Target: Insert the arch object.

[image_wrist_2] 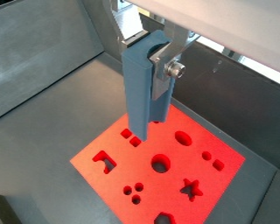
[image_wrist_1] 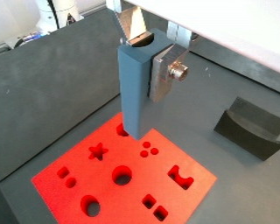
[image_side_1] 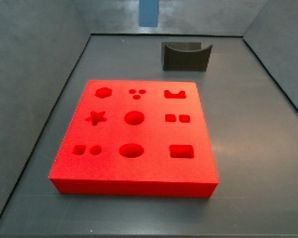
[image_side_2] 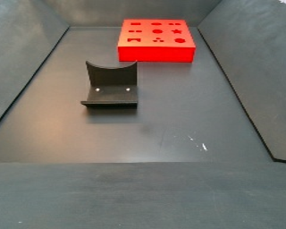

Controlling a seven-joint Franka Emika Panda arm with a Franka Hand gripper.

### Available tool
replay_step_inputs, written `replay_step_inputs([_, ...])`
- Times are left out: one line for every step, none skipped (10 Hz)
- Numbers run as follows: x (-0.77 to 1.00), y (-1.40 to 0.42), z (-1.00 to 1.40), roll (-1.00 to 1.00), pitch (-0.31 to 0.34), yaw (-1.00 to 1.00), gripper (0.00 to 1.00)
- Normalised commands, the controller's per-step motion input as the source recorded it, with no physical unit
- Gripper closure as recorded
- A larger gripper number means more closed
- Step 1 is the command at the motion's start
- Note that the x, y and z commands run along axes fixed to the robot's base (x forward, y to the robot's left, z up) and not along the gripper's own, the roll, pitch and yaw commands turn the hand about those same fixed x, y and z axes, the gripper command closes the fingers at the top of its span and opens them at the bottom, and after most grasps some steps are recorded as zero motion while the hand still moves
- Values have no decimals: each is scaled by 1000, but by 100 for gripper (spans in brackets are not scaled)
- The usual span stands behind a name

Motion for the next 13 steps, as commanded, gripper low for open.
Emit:
replay_step_inputs([269, 117, -574, 0, 0, -417, 100])
replay_step_inputs([531, 263, -800, 77, 27, -549, 100])
replay_step_inputs([531, 254, -783, 83, 36, -566, 100])
replay_step_inputs([517, 203, -711, 60, 10, -629, 100])
replay_step_inputs([497, 100, -729, 0, 0, -706, 100])
replay_step_inputs([463, 71, -751, -1, -1, -757, 100])
replay_step_inputs([294, 37, -751, -66, -46, -863, 100])
replay_step_inputs([254, 31, -737, -71, -63, -877, 100])
replay_step_inputs([114, 17, -700, -93, -120, -920, 100])
replay_step_inputs([0, 0, -577, -73, -147, -994, 100])
replay_step_inputs([-20, 0, -537, -44, -137, -1000, 100])
replay_step_inputs([0, 0, -489, -40, -120, -1000, 100])
replay_step_inputs([0, -20, -223, -97, -114, -1000, 100])
